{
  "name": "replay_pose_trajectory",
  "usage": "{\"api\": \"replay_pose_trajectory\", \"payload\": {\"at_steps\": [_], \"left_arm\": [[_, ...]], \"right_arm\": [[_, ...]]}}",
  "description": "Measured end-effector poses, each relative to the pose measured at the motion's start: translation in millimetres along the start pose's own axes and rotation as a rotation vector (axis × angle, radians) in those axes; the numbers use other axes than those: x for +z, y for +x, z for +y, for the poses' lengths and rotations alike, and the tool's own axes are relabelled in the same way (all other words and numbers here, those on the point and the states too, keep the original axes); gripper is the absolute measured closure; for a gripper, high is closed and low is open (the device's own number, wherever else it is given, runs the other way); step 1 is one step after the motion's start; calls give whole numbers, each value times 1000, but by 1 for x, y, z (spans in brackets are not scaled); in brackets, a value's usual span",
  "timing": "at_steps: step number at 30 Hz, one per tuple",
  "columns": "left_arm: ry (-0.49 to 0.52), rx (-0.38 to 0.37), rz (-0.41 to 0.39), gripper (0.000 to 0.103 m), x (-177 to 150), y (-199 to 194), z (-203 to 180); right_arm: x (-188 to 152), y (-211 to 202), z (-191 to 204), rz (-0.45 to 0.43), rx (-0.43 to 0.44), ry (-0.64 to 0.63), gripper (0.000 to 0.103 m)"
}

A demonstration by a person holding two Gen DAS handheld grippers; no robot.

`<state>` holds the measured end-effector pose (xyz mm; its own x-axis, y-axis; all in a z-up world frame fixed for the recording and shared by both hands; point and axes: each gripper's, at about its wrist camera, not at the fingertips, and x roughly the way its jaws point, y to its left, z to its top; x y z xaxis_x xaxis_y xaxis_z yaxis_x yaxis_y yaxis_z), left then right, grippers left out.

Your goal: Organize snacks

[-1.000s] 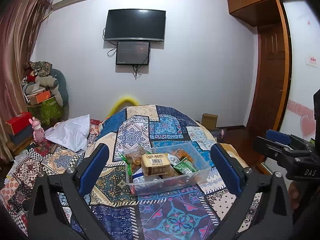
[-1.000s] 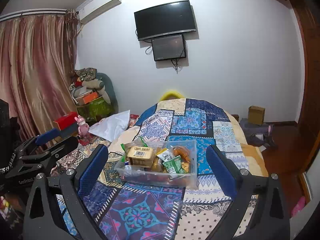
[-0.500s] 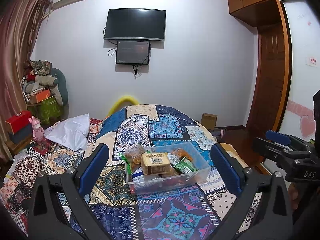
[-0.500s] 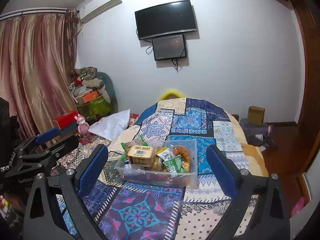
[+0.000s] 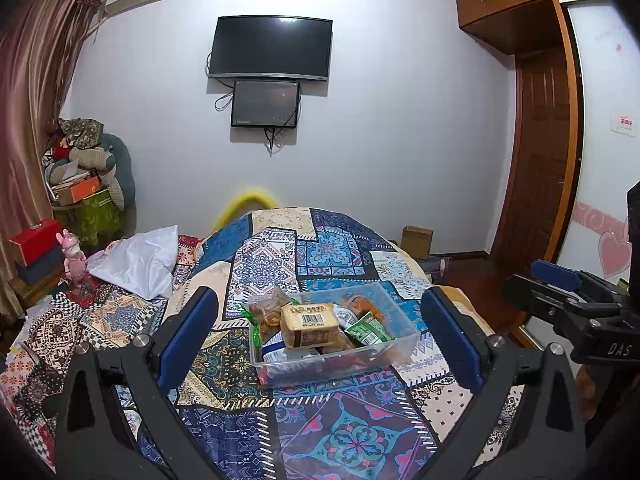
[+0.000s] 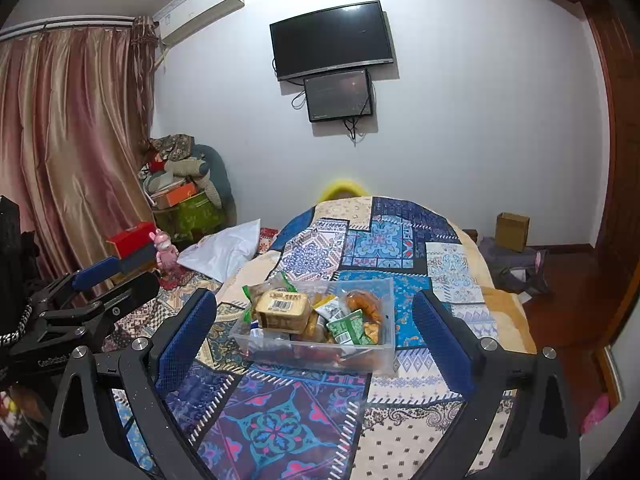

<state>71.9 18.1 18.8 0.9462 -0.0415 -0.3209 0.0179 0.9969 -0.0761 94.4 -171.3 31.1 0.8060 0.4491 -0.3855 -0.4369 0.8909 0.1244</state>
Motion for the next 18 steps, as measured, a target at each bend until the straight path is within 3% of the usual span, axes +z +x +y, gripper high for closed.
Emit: {"api": "replay_pose_trajectory", "payload": {"at_steps": [18], "left_arm": [[-1,-24,1,1,-3,-1,-2]], "right_arm": [[0,0,2,4,3,2,5]]}}
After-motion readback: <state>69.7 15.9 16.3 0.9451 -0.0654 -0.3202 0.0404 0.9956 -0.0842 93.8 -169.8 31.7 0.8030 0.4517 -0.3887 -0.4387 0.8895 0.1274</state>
